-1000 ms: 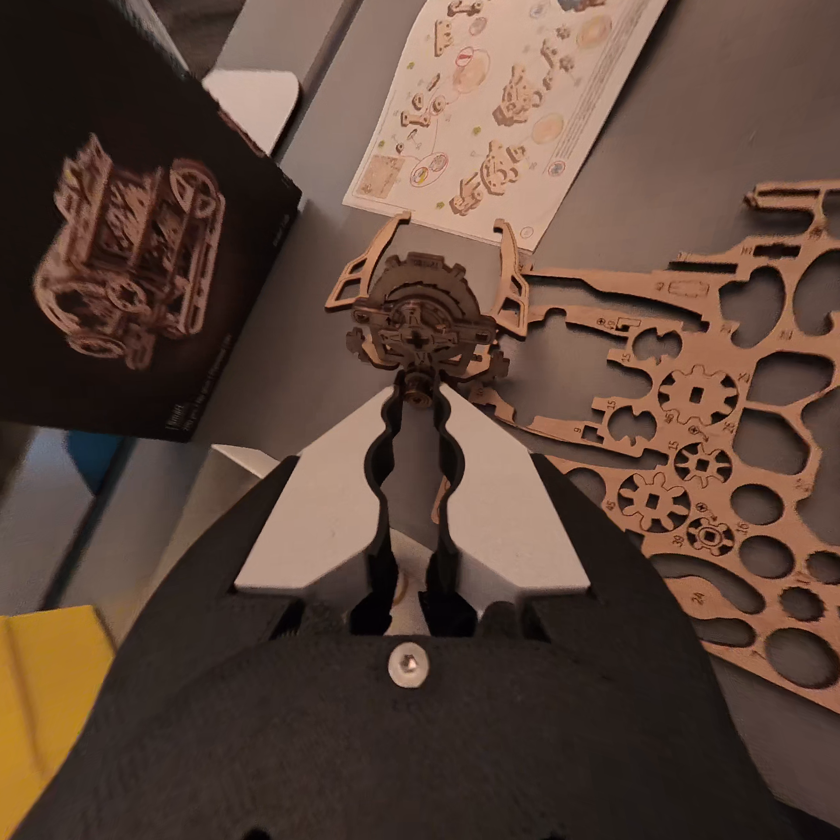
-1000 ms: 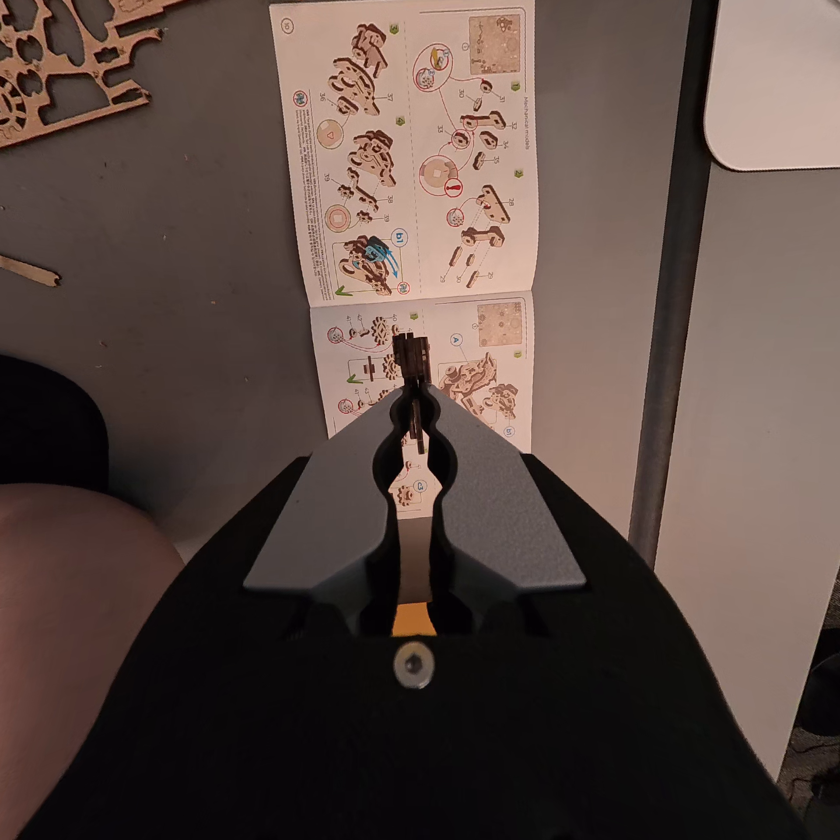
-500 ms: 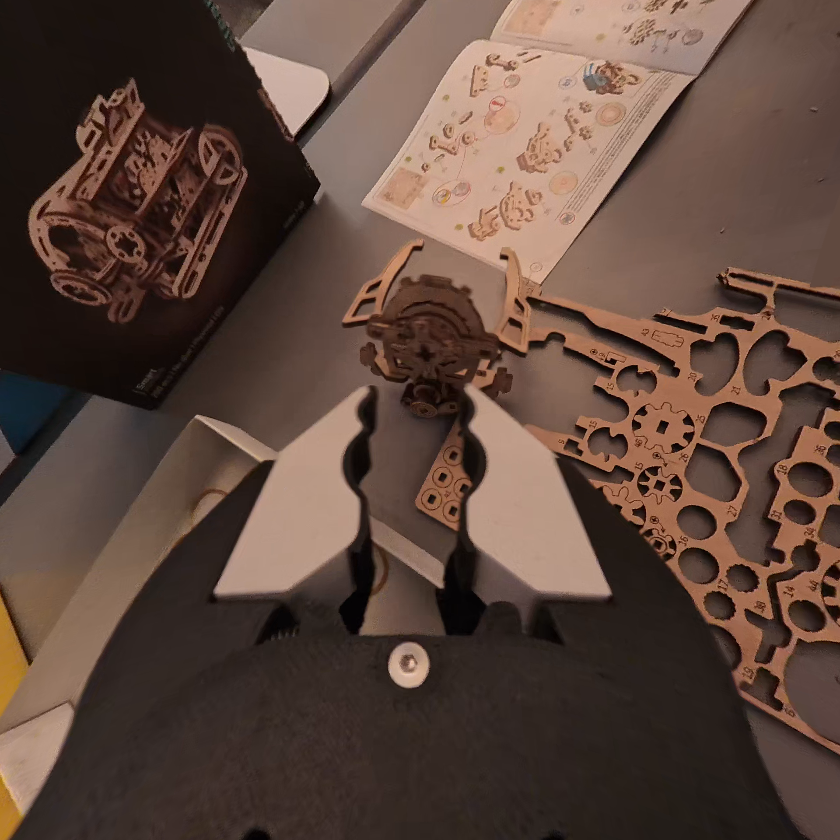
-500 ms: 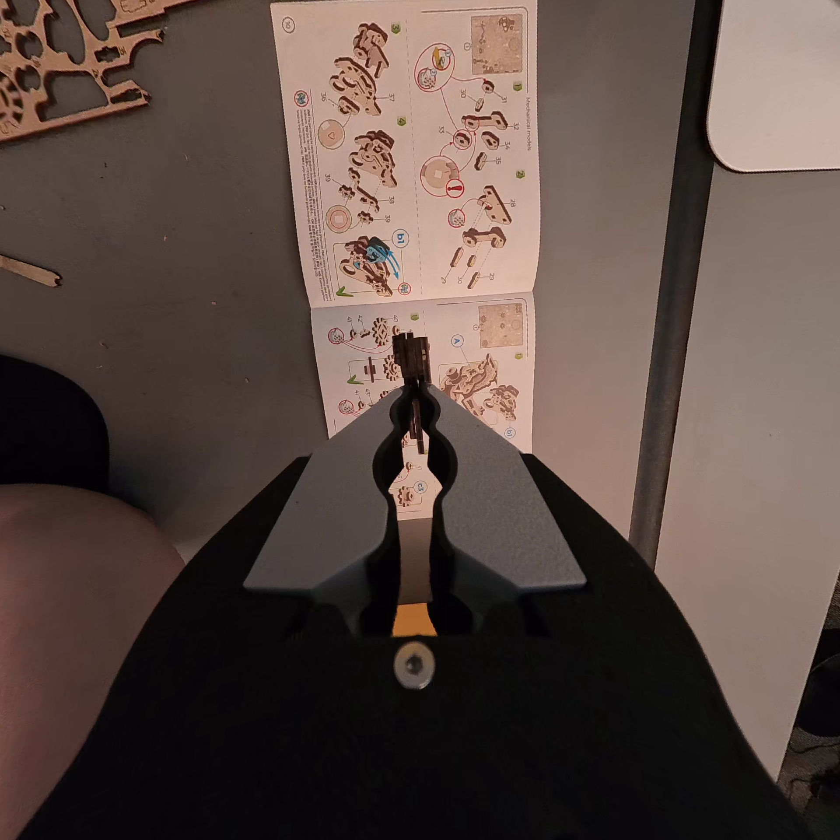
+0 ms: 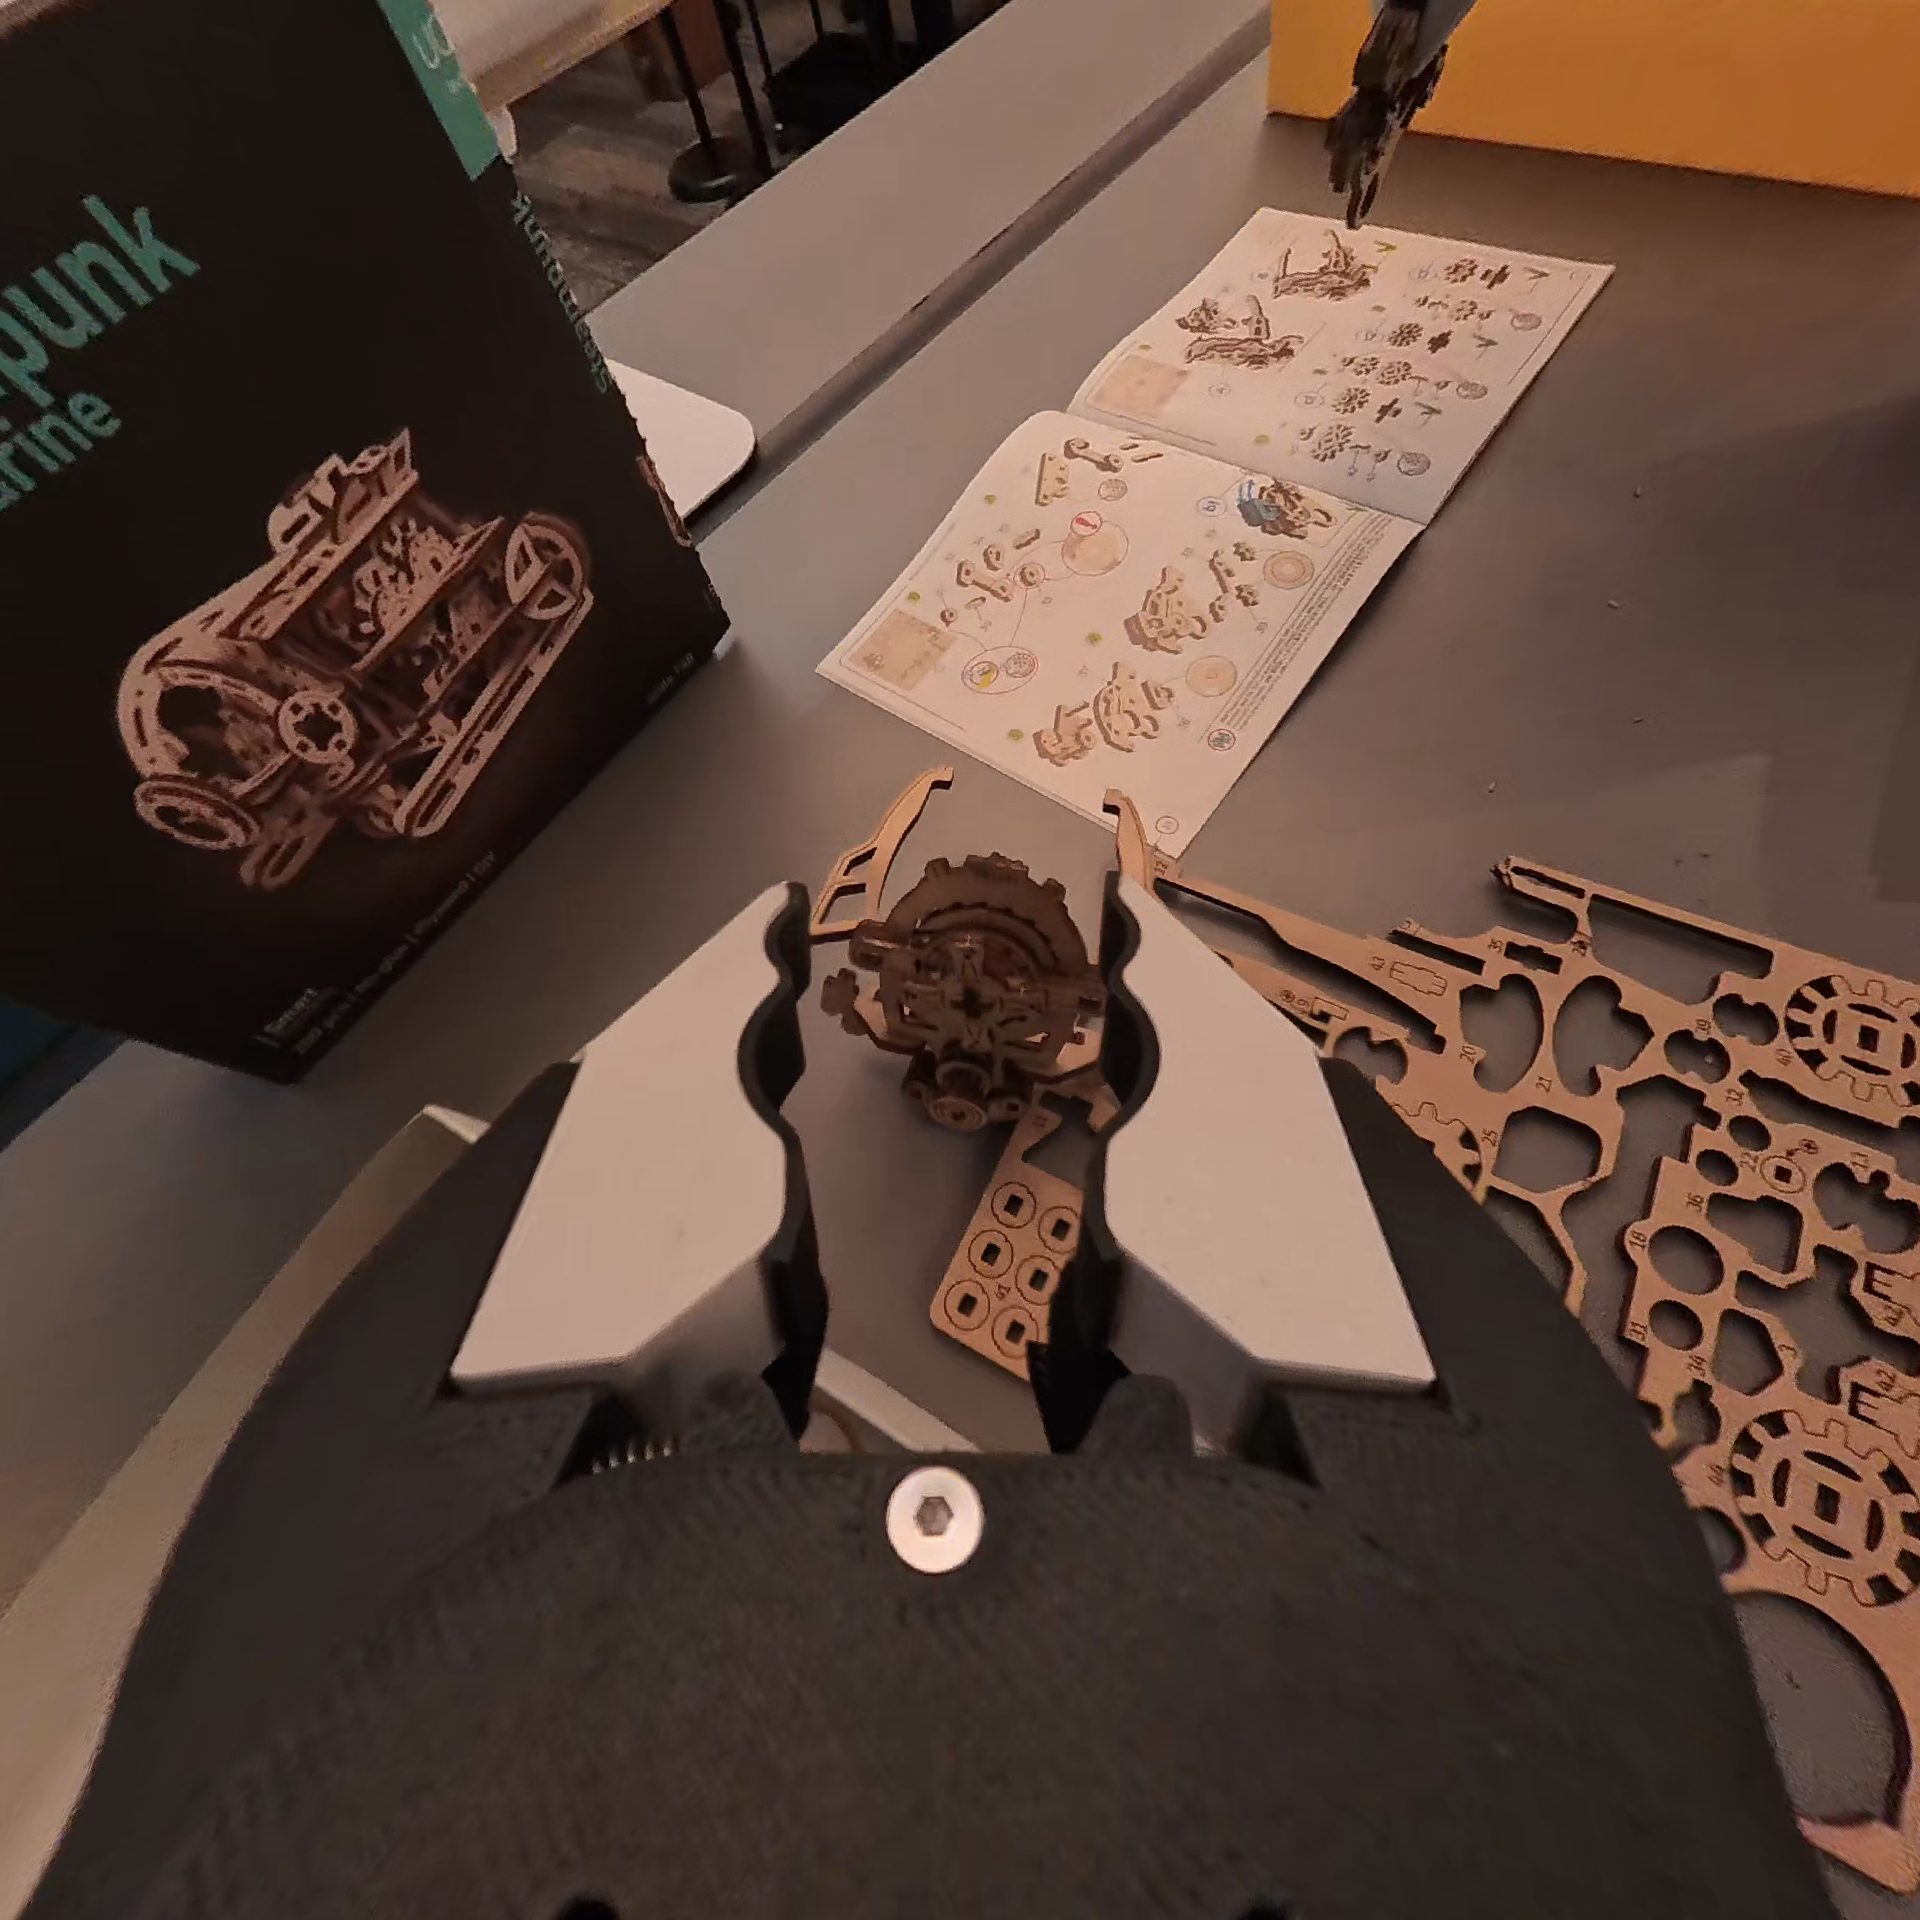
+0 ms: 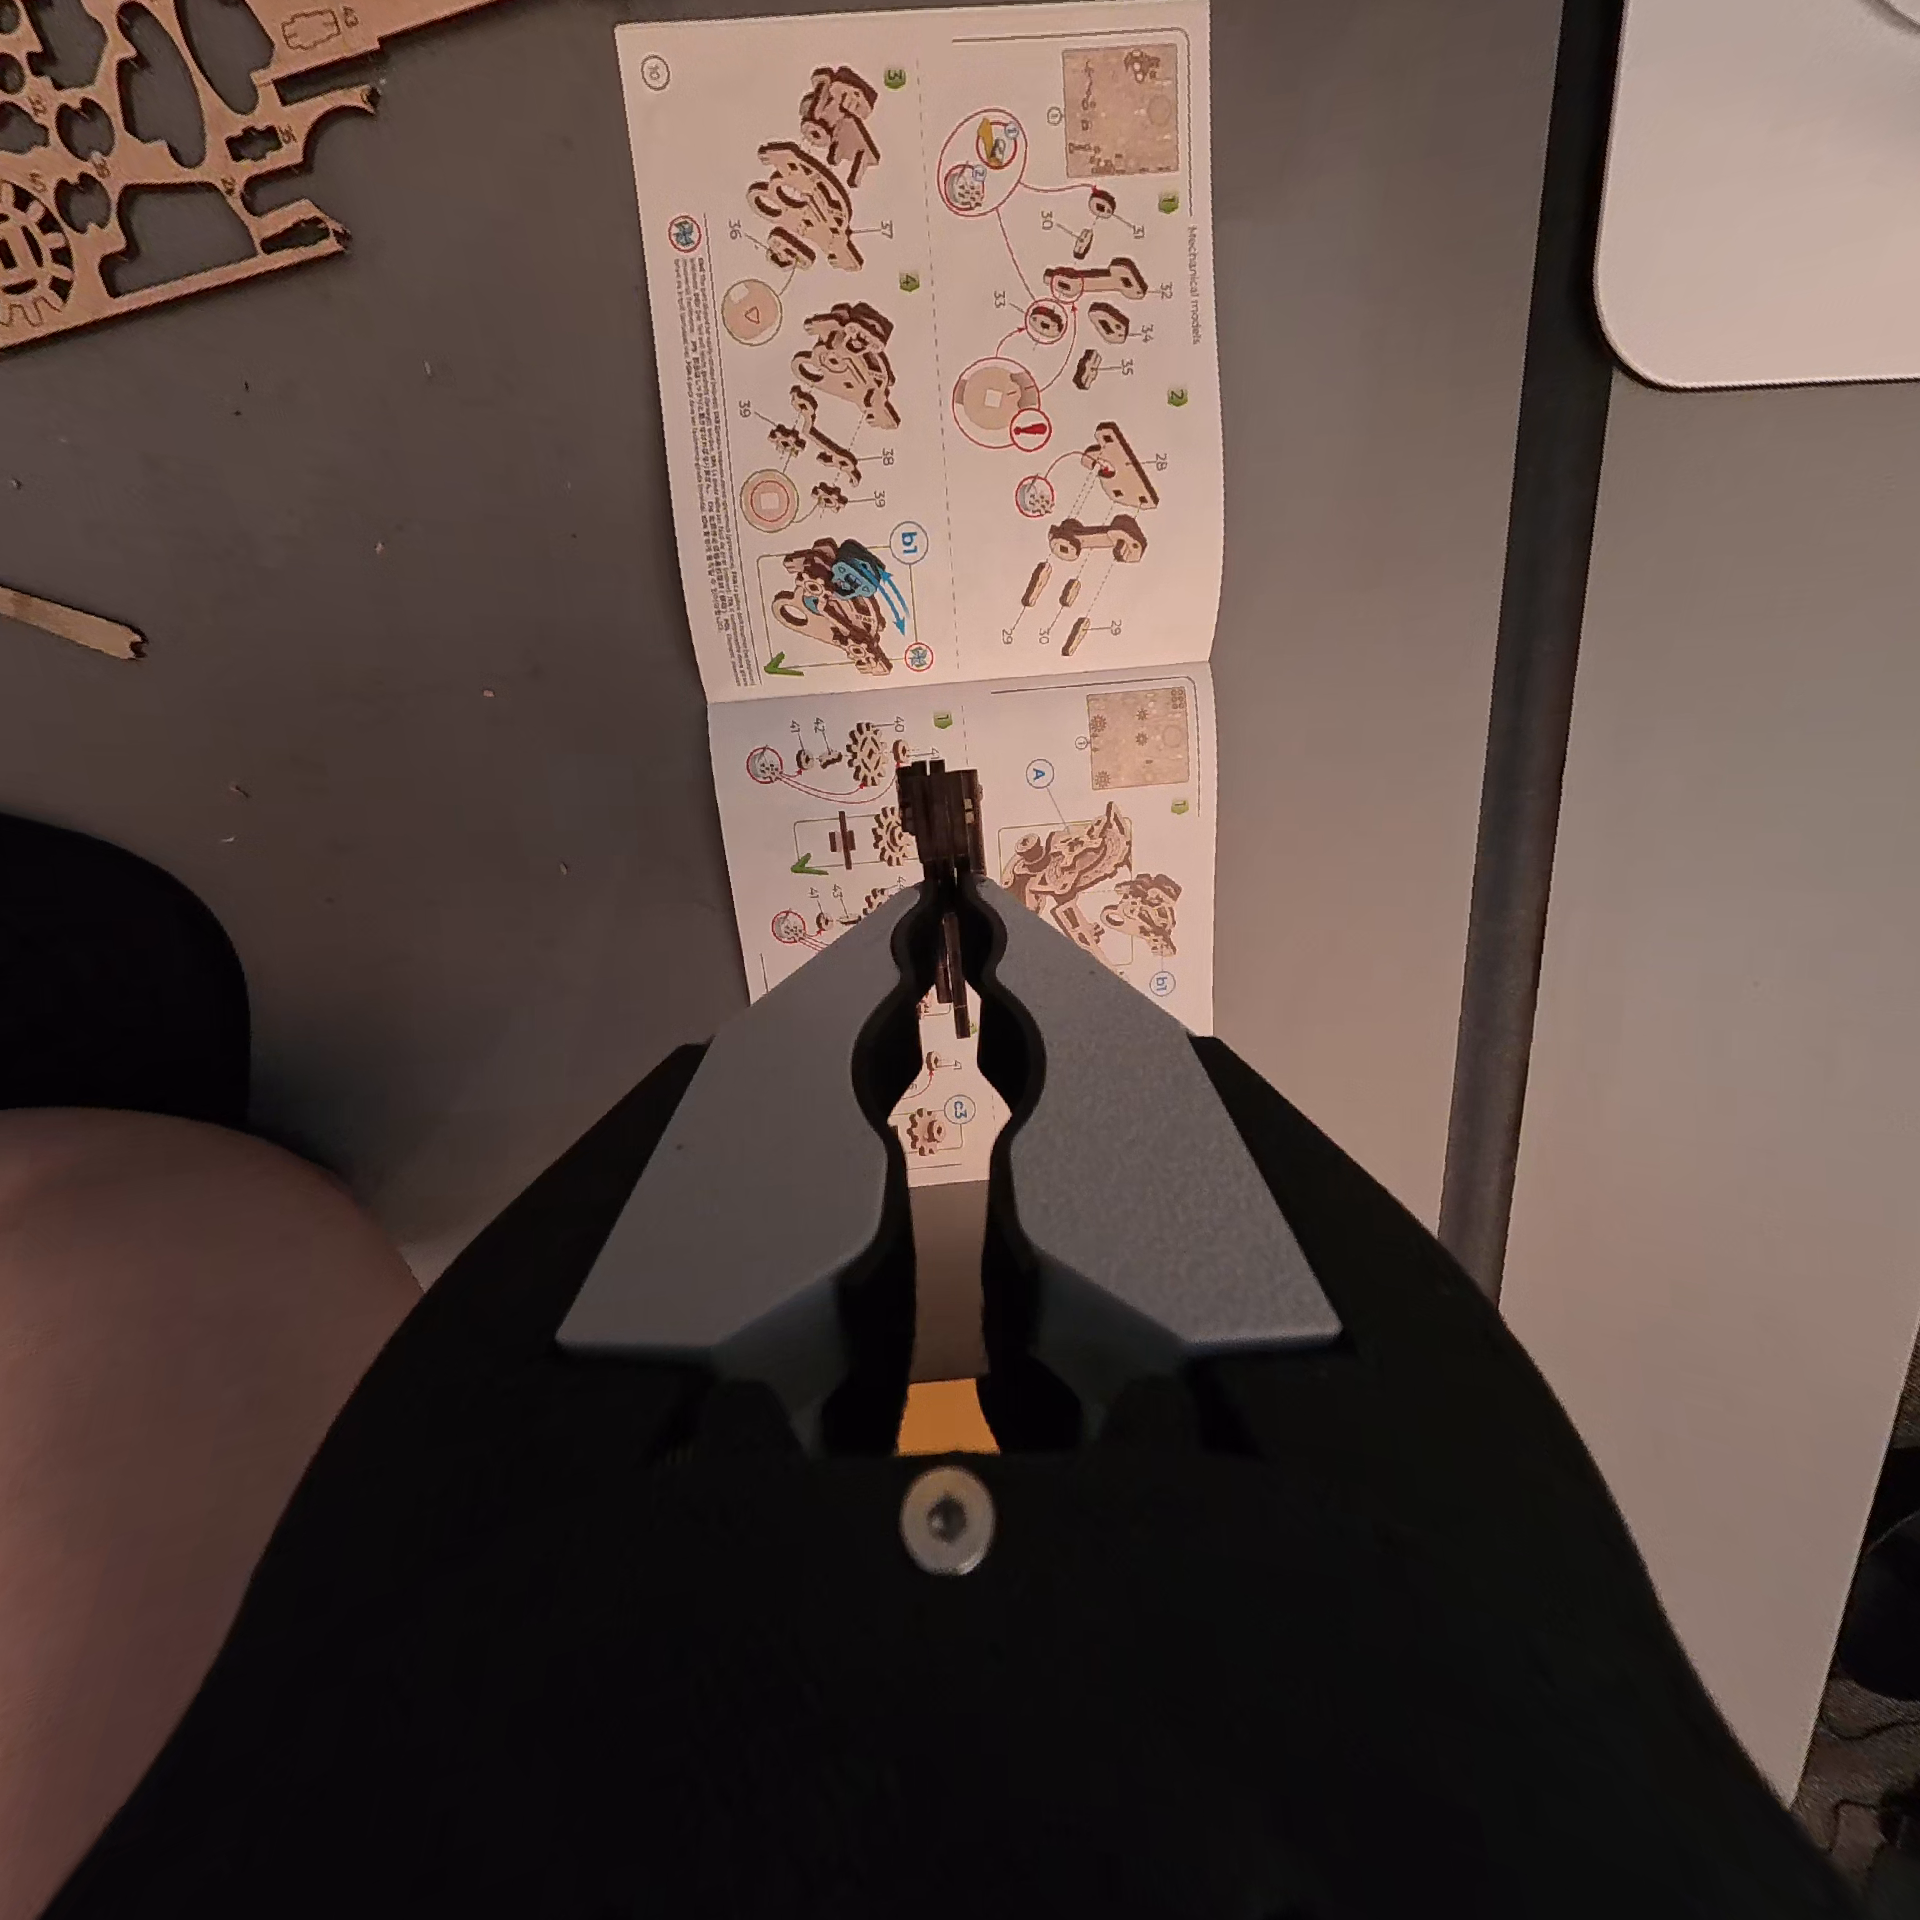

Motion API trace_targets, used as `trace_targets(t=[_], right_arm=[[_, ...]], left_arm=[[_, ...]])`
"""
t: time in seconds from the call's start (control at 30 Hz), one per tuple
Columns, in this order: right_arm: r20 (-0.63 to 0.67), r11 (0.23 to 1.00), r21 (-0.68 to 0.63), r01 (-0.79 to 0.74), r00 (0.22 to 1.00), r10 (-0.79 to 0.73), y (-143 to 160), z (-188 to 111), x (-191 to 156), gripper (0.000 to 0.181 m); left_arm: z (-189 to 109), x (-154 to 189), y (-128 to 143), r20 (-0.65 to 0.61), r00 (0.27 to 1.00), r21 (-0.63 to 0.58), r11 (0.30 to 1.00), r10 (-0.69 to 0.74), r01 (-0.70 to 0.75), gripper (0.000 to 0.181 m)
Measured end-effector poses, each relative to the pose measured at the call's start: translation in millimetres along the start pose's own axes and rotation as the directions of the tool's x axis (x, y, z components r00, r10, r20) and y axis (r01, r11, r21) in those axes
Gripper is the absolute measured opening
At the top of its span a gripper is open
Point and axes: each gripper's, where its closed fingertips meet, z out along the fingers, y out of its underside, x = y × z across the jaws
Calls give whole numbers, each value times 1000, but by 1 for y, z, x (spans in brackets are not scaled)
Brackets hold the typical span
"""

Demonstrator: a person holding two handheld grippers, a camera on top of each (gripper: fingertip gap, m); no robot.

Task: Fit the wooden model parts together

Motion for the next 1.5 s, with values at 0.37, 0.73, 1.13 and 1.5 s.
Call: trace_targets(t=[0.37,0.73,1.13,1.5], right_arm=[[2,1000,-3,0,1000,0,0,1,0,2],[-14,981,135,140,990,-139,-35,-13,-15,2],[26,757,518,398,877,-480,-132,-70,-113,2],[193,832,501,237,907,-374,-147,-50,-106,2]], left_arm=[[10,6,4,-51,997,-11,998,53,-54,41],[-41,32,-50,-268,961,328,944,62,31,28],[-85,57,-82,-399,909,542,831,120,128,28],[-58,62,-72,-419,904,482,865,83,143,28]])
